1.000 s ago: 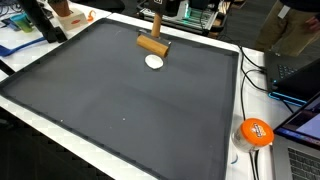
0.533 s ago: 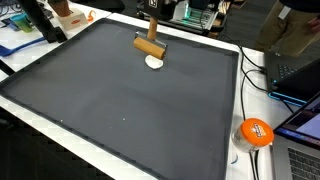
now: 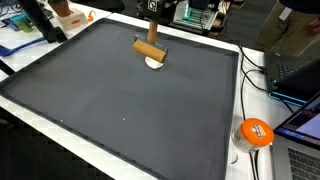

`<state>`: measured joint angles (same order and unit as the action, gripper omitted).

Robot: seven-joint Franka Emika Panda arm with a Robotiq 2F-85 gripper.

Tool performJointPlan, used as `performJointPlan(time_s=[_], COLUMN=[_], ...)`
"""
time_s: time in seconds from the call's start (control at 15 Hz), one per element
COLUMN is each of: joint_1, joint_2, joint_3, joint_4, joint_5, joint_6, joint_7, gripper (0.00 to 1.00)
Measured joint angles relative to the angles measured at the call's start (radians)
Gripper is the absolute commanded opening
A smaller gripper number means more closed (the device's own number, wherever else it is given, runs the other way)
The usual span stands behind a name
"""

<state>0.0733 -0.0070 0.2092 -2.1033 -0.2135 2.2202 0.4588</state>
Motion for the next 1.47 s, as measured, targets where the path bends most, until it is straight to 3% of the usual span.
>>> performJointPlan(time_s=[0.2,0.27,0.4,0.47,1.47], joint_1=[0.015,0.020,0.025,0.026,0.038], joint_2=[0.028,0.034,0.040,0.041,0.065], joint_3=[-0.006,-0.008,-0.011,-0.012,-0.055], joint_4=[0.043,0.053,0.056,0.056,0.077], joint_5=[0.000,-0.001,-0.001,-0.001,-0.054], joint_6=[-0.038,-0.049,-0.050,-0.050,0.024], joint_7=[-0.009,-0.009,-0.009,-0.009,0.091], gripper=[0.22,0.47,0.47,0.22,0.22])
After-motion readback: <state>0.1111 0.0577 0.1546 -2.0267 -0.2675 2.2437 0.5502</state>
